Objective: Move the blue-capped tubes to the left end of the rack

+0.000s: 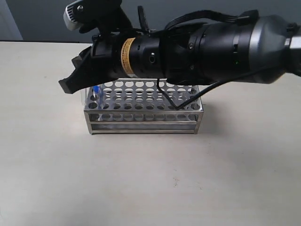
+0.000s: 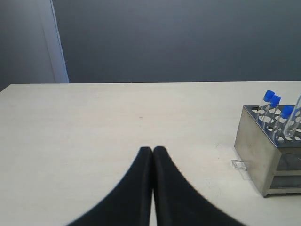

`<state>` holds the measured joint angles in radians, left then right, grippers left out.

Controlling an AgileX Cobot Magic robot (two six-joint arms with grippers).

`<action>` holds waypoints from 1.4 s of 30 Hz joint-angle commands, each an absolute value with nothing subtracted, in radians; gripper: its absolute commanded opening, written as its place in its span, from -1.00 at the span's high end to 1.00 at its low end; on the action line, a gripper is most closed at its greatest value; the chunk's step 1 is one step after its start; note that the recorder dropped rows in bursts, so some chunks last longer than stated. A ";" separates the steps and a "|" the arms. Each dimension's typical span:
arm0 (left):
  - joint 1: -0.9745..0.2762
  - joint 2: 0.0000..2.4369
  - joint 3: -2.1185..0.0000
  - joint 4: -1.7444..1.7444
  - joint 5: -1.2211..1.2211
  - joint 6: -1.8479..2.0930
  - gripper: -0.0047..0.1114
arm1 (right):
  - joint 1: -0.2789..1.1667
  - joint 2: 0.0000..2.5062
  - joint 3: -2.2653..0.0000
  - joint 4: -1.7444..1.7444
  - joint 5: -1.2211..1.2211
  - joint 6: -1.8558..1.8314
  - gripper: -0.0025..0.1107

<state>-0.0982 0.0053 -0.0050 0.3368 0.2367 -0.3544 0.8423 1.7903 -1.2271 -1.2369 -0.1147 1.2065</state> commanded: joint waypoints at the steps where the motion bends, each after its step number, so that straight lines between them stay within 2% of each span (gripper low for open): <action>1: -0.104 0.000 -0.002 0.333 0.232 -0.357 0.91 | 0.848 1.820 -1.242 -1.259 -0.039 1.203 0.96; 26: -0.104 0.000 -0.002 0.333 0.232 -0.357 0.91 | 0.848 1.882 -1.242 -1.283 -0.006 1.204 0.95; 28: -0.104 0.000 -0.002 0.333 0.232 -0.357 0.91 | 0.848 1.882 -1.242 -1.283 -0.007 1.206 0.81; 31: -0.104 0.000 -0.002 0.333 0.232 -0.357 0.91 | 0.848 1.882 -1.242 -1.283 -0.009 1.206 0.30; 32: -0.104 0.000 -0.002 0.333 0.232 -0.357 0.91 | 0.848 1.882 -1.242 -1.283 -0.009 1.206 0.19; 33: -0.104 0.000 -0.002 0.333 0.232 -0.357 0.91 | 0.848 1.882 -1.242 -1.283 -0.009 1.206 0.16; 39: -0.104 0.000 -0.002 0.333 0.232 -0.357 0.91 | 0.848 1.851 -1.242 -1.275 0.040 1.206 0.16; 40: -0.104 0.000 -0.002 0.333 0.232 -0.357 0.91 | 0.848 1.831 -1.242 -1.273 0.074 1.206 0.22; 42: -0.104 0.000 -0.002 0.333 0.232 -0.357 0.91 | 0.848 1.783 -1.242 -1.271 0.166 1.206 0.55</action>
